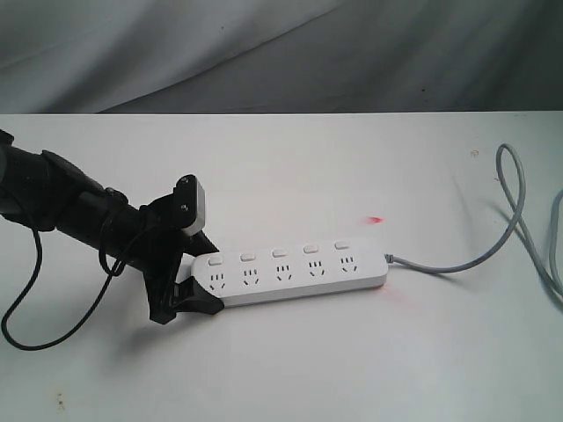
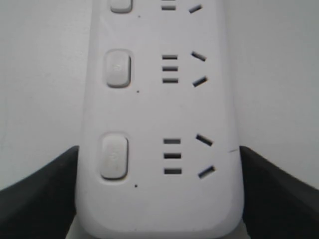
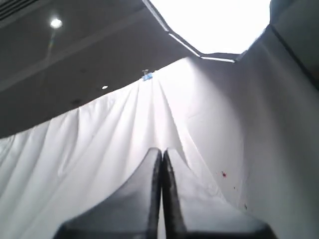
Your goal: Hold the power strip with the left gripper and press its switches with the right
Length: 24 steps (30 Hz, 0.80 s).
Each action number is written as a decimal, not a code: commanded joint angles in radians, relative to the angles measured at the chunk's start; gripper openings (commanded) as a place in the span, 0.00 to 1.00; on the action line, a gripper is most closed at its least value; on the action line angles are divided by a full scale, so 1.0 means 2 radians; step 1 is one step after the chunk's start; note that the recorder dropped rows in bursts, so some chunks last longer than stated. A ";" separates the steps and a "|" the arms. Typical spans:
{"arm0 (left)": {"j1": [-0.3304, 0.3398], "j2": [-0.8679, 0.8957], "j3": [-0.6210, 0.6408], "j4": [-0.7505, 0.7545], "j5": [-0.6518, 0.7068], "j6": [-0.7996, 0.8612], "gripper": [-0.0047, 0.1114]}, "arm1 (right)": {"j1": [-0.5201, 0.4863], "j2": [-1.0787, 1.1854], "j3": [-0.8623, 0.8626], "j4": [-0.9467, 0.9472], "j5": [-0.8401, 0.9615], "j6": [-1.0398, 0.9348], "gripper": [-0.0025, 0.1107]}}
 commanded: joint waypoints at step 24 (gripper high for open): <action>-0.003 -0.001 -0.002 -0.004 0.001 0.002 0.04 | 0.001 0.638 -0.767 0.149 0.644 -0.397 0.02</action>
